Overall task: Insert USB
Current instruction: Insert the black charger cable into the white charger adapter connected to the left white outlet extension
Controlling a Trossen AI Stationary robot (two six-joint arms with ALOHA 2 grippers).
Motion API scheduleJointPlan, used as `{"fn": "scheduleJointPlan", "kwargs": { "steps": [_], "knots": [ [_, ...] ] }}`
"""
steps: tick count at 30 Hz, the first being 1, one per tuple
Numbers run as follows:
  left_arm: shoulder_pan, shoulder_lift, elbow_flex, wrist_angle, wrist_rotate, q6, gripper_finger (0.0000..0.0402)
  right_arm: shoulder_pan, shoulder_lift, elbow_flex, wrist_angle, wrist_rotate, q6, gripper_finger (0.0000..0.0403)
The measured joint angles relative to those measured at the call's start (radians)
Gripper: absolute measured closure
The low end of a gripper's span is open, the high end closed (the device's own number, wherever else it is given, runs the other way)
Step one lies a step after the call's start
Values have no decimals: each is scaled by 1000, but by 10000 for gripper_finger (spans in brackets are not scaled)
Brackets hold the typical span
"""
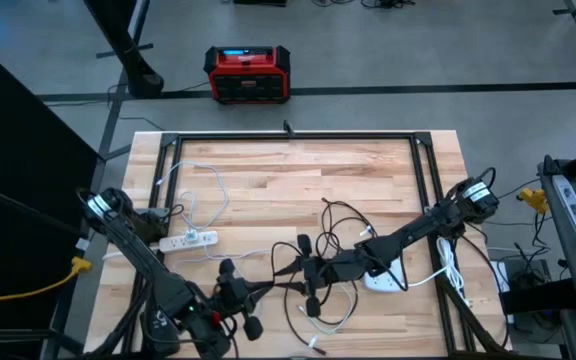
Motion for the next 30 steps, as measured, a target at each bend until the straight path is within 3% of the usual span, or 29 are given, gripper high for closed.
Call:
{"fn": "scheduleJointPlan", "kwargs": {
  "steps": [2,9,13,20,30],
  "knots": [
    [0,1,0,0,1,0,395,-2,0,0,2,-27,0,394],
    [1,2,0,0,21,14,386,-2,-8,3,-49,-41,21,401],
    [17,2,0,6,85,17,357,-1,-10,56,-209,-92,16,403],
    [82,2,0,14,251,26,301,1,-9,211,-571,-91,-50,403],
    [136,-8,2,13,326,24,234,7,-8,246,-654,-69,-64,403]
  ]
}}
